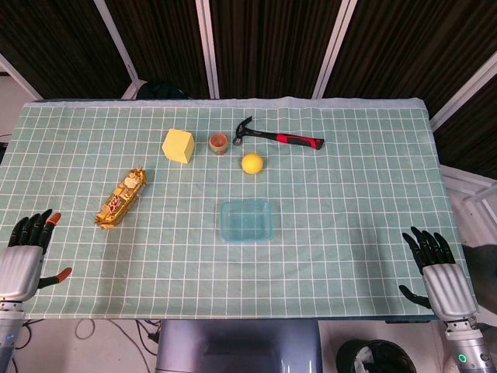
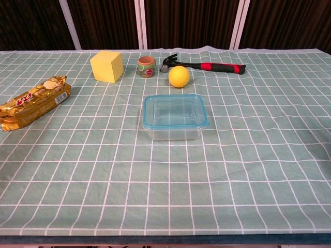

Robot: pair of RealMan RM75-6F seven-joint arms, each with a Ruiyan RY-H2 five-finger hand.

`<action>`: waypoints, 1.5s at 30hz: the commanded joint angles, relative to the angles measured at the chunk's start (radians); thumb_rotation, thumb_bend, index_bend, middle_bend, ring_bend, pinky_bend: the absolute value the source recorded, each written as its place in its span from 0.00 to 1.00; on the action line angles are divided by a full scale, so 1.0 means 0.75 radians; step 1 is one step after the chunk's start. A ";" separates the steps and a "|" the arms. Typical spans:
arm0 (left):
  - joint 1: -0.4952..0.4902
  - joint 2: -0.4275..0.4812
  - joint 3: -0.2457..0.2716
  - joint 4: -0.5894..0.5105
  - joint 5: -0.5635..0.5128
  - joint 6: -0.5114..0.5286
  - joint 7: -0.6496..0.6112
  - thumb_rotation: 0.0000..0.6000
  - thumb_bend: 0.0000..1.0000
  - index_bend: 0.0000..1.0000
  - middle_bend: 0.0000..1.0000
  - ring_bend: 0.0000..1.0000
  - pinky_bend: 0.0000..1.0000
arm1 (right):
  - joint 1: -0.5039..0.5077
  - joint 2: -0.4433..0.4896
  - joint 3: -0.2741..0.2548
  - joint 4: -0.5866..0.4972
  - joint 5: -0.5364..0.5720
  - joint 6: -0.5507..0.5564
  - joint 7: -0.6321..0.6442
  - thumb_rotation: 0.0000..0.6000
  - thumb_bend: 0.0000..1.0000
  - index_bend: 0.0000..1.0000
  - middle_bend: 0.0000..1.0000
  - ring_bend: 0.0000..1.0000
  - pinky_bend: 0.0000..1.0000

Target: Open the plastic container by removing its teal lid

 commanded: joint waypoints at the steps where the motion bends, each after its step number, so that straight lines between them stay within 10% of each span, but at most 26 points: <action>1: 0.000 0.000 0.000 -0.001 -0.001 0.000 0.001 1.00 0.01 0.00 0.00 0.00 0.02 | 0.000 0.000 0.000 0.001 0.000 0.000 0.000 1.00 0.24 0.00 0.00 0.00 0.00; 32: -0.020 0.006 -0.001 -0.090 0.007 -0.022 0.061 1.00 0.01 0.00 0.00 0.00 0.02 | -0.004 -0.001 0.010 -0.008 0.036 -0.010 0.004 1.00 0.24 0.00 0.00 0.00 0.00; 45: -0.344 -0.064 -0.245 -0.323 -0.272 -0.349 0.375 1.00 0.01 0.00 0.00 0.00 0.02 | -0.001 -0.013 0.022 -0.019 0.080 -0.037 0.000 1.00 0.24 0.00 0.00 0.00 0.00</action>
